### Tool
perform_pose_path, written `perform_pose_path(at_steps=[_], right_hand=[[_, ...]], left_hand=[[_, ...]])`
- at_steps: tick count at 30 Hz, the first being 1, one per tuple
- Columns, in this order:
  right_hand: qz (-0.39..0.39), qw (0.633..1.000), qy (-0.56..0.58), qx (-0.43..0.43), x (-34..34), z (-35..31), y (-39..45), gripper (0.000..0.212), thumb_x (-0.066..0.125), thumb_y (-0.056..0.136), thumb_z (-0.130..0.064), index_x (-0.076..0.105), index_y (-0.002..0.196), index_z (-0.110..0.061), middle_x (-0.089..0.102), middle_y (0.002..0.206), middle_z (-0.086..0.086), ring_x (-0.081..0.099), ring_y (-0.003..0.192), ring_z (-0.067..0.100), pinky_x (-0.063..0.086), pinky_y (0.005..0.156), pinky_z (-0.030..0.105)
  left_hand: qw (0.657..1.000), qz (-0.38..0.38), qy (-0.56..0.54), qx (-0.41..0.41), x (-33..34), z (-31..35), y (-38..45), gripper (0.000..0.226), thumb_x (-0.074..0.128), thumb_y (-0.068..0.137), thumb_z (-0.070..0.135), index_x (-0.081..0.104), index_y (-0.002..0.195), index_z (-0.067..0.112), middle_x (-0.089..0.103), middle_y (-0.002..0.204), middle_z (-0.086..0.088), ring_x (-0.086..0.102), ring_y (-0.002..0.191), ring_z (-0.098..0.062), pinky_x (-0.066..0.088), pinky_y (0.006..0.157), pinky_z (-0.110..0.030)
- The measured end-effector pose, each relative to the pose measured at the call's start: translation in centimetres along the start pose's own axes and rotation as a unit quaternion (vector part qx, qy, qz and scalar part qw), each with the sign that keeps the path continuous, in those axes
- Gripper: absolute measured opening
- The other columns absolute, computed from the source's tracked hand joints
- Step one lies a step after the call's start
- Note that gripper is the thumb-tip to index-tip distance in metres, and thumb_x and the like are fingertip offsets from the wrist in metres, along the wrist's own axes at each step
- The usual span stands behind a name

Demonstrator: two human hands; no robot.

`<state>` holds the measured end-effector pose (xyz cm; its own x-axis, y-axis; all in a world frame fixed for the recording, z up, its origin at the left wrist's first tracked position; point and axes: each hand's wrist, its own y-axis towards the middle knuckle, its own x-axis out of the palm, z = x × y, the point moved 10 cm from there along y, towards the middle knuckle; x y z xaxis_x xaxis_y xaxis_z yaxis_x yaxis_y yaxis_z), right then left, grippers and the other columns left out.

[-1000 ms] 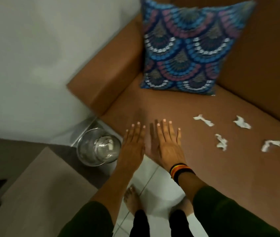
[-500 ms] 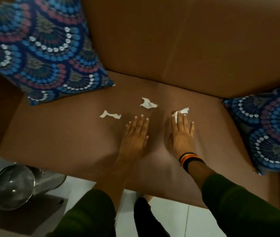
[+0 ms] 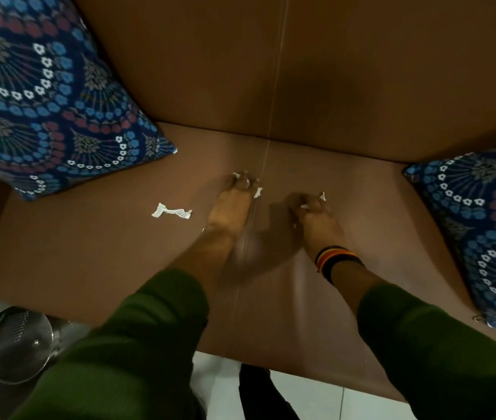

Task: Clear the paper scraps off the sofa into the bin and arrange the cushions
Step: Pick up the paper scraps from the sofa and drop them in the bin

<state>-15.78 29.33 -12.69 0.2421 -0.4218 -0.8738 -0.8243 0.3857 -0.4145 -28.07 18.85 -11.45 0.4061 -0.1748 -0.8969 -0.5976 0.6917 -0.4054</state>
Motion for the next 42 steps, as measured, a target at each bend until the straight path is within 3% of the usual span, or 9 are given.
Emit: perform_pose_path(at_steps=[3, 9, 14, 17, 20, 27, 31, 37, 42], right_hand=[[-0.013, 0.999, -0.039, 0.005, 0.4, -0.7, -1.1, 0.031, 0.05, 0.09, 0.004, 0.066, 0.115, -0.003, 0.059, 0.128, 0.017, 0.056, 0.118, 0.036, 0.052, 0.095, 0.04], [-0.055, 0.995, 0.083, -0.029, 0.2, -7.1, -3.1, 0.038, 0.051, 0.091, 0.002, 0.063, 0.126, -0.007, 0.061, 0.124, 0.016, 0.061, 0.109, 0.038, 0.051, 0.094, 0.041], [-0.072, 0.976, 0.187, -0.087, 2.0, -16.4, -3.3, 0.06, 0.05, 0.092, -0.001, 0.039, 0.147, -0.022, 0.04, 0.148, 0.006, 0.06, 0.102, 0.018, 0.051, 0.089, 0.027], [-0.098, 0.984, 0.093, -0.112, 5.2, -18.7, -2.5, 0.051, 0.048, 0.097, -0.01, 0.041, 0.145, -0.024, 0.046, 0.147, 0.009, 0.057, 0.118, 0.029, 0.049, 0.102, 0.042], [-0.091, 0.988, 0.036, -0.116, 6.7, -18.4, -2.2, 0.038, 0.048, 0.096, -0.021, 0.053, 0.133, -0.027, 0.066, 0.118, 0.014, 0.064, 0.105, 0.036, 0.053, 0.093, 0.044], [-0.094, 0.989, 0.065, -0.091, 5.7, -20.7, -5.7, 0.027, 0.054, 0.099, -0.014, 0.07, 0.12, -0.012, 0.064, 0.123, 0.012, 0.063, 0.112, 0.034, 0.051, 0.099, 0.038], [-0.075, 0.987, 0.071, -0.122, 4.4, -27.5, -7.3, 0.024, 0.054, 0.099, -0.018, 0.073, 0.111, -0.009, 0.066, 0.115, 0.011, 0.066, 0.108, 0.032, 0.055, 0.093, 0.04], [-0.083, 0.971, 0.091, -0.207, 6.8, -43.1, -9.9, 0.027, 0.058, 0.09, -0.001, 0.077, 0.106, -0.013, 0.07, 0.115, 0.007, 0.07, 0.098, 0.026, 0.056, 0.092, 0.034], [-0.102, 0.959, 0.121, -0.235, 13.3, -55.9, -12.4, 0.022, 0.061, 0.09, -0.005, 0.079, 0.101, -0.014, 0.073, 0.108, 0.008, 0.069, 0.094, 0.028, 0.053, 0.093, 0.028]], left_hand=[[1.0, -0.008, 0.015, 0.011, -1.2, 0.9, -1.6, 0.027, 0.053, 0.103, 0.015, 0.069, 0.125, 0.009, 0.066, 0.13, -0.014, 0.066, 0.119, -0.036, 0.054, 0.098, -0.045], [0.984, 0.055, -0.13, -0.106, -4.4, -6.7, -7.9, 0.034, 0.06, 0.084, -0.004, 0.07, 0.111, 0.014, 0.073, 0.105, -0.01, 0.071, 0.096, -0.033, 0.06, 0.081, -0.042], [0.982, 0.001, -0.094, -0.161, -4.1, -15.2, -10.0, 0.055, 0.051, 0.096, 0.007, 0.047, 0.143, 0.036, 0.07, 0.118, -0.012, 0.068, 0.106, -0.038, 0.058, 0.082, -0.045], [0.985, -0.045, -0.059, -0.153, -2.1, -16.6, -9.2, 0.062, 0.055, 0.099, 0.01, 0.034, 0.156, 0.025, 0.066, 0.13, -0.015, 0.065, 0.114, -0.039, 0.056, 0.094, -0.047], [0.987, -0.007, -0.048, -0.154, -1.4, -16.6, -8.8, 0.038, 0.057, 0.096, 0.001, 0.061, 0.134, 0.008, 0.067, 0.123, -0.016, 0.067, 0.111, -0.037, 0.056, 0.09, -0.043], [0.979, 0.011, -0.104, -0.177, -0.1, -19.1, -14.5, 0.022, 0.057, 0.099, 0.006, 0.075, 0.111, 0.006, 0.07, 0.115, -0.015, 0.07, 0.104, -0.035, 0.054, 0.087, -0.04], [0.946, 0.085, -0.198, -0.242, -1.0, -24.6, -21.7, 0.036, 0.056, 0.101, 0.011, 0.068, 0.134, 0.019, 0.067, 0.126, -0.009, 0.07, 0.105, -0.034, 0.055, 0.092, -0.042], [0.864, 0.124, -0.282, -0.399, 1.0, -37.3, -36.0, 0.022, 0.056, 0.097, 0.002, 0.076, 0.105, 0.003, 0.076, 0.11, -0.017, 0.073, 0.096, -0.035, 0.058, 0.086, -0.041], [0.785, 0.143, -0.332, -0.503, 6.7, -47.3, -46.4, 0.025, 0.056, 0.102, 0.009, 0.075, 0.118, 0.006, 0.076, 0.115, -0.019, 0.071, 0.106, -0.034, 0.057, 0.095, -0.043]])
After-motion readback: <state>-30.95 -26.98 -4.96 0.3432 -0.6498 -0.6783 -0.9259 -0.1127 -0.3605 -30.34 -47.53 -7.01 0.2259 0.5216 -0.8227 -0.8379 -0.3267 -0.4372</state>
